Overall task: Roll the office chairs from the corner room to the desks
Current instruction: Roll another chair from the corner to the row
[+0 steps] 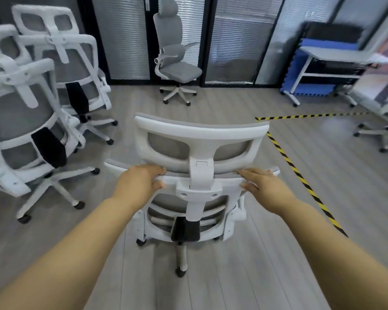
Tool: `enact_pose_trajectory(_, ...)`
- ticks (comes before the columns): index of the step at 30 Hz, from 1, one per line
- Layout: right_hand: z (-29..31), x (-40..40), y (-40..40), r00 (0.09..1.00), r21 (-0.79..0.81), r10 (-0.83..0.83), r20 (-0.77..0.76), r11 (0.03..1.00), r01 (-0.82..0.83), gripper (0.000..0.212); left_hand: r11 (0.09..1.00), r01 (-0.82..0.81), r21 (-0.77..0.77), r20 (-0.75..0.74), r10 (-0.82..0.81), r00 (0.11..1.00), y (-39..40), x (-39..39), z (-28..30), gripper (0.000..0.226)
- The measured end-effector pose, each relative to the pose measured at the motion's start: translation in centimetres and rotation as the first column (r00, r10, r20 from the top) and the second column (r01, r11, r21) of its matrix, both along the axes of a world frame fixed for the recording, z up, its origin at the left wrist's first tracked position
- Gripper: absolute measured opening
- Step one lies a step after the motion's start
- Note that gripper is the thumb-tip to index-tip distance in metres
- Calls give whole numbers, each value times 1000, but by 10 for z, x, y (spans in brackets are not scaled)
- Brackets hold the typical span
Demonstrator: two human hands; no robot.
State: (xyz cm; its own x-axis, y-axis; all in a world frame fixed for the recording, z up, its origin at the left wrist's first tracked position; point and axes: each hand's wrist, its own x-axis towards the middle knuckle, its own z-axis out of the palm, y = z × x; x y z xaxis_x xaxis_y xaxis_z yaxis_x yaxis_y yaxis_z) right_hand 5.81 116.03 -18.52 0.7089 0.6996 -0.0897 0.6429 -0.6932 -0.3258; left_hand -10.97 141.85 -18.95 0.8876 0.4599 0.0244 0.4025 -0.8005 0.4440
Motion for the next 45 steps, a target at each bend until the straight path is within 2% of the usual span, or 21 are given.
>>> enact_pose_trajectory(6,-6,82,-17,987,77,-158,-35,984,160,37,995,87,-41,11,-86,996,-2,108,2,38)
enact_pose_trajectory(17,-20,264,-72,960,105,-280,-11,954,280,36,969,187,-163,49,-181,982,-39,315,-7,39)
enact_pose_trajectory(22,-18,350,-104,944,149,-330,-11,933,328,35,958,231,-169,51,-226,973,-70,415,-7,38)
enact_pose_trajectory(35,-13,574,-178,909,104,-417,8,904,414,34,939,324,-113,73,-317,946,-136,668,-12,35)
enact_pose_trajectory(45,-12,757,-229,852,70,-524,-11,849,523,36,864,499,-70,113,-490,864,-177,889,-26,35)
